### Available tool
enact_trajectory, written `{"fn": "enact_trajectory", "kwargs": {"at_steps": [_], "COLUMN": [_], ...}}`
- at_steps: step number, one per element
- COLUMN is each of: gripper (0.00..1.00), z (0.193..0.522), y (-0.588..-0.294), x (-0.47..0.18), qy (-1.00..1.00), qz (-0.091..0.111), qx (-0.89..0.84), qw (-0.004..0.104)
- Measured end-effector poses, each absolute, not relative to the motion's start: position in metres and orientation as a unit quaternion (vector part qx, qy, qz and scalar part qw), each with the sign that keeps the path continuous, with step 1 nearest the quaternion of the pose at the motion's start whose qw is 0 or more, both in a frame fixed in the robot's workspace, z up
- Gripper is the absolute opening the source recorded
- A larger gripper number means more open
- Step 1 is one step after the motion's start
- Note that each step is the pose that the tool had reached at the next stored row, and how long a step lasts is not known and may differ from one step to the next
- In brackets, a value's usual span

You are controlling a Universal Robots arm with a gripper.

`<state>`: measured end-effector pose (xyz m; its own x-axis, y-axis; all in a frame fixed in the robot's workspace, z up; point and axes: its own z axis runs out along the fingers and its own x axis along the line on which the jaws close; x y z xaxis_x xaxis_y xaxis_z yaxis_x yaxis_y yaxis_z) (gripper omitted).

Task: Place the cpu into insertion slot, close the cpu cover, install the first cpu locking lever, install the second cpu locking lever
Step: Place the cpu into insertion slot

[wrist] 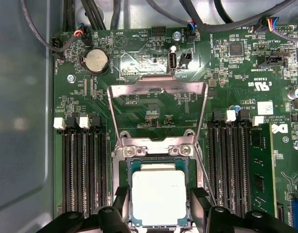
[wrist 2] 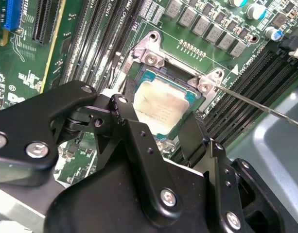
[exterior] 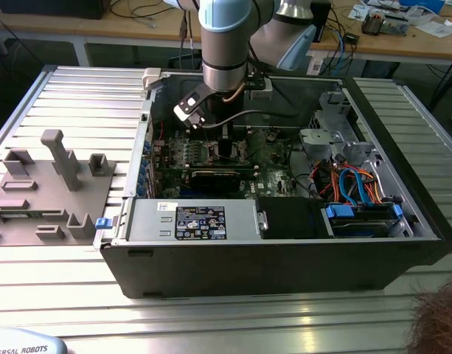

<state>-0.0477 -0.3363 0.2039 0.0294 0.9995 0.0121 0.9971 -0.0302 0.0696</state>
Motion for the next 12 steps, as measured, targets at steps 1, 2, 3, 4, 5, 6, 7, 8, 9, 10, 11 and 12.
{"fn": "enact_trajectory", "kwargs": {"at_steps": [1,2,3,4,5,6,7,8,9,10,11,12], "gripper": [0.62,0.62,0.62,0.62,0.62,0.62,0.62,0.62,0.62,0.62,0.62,0.62], "z": [0.206,0.207,0.208,0.209,0.209,0.210,0.211,0.212,0.213,0.214,0.215,0.216], "y": [-0.336,-0.336,-0.336,-0.336,-0.336,-0.336,-0.336,-0.336,-0.336,-0.336,-0.336,-0.336], "x": [-0.048,-0.048,-0.048,-0.048,-0.048,-0.048,-0.048,-0.048,-0.048,-0.048,-0.048,-0.048], "qy": [0.696,0.696,0.696,0.696,0.696,0.696,0.696,0.696,0.696,0.696,0.696,0.696], "qz": [0.029,0.029,0.029,0.029,0.029,0.028,0.028,0.028,0.028,0.027,0.026,0.026], "qx": [0.717,0.717,0.717,0.717,0.717,0.717,0.717,0.717,0.717,0.717,0.717,0.717], "qw": [0.021,0.021,0.021,0.021,0.021,0.021,0.021,0.021,0.022,0.022,0.023,0.024]}}
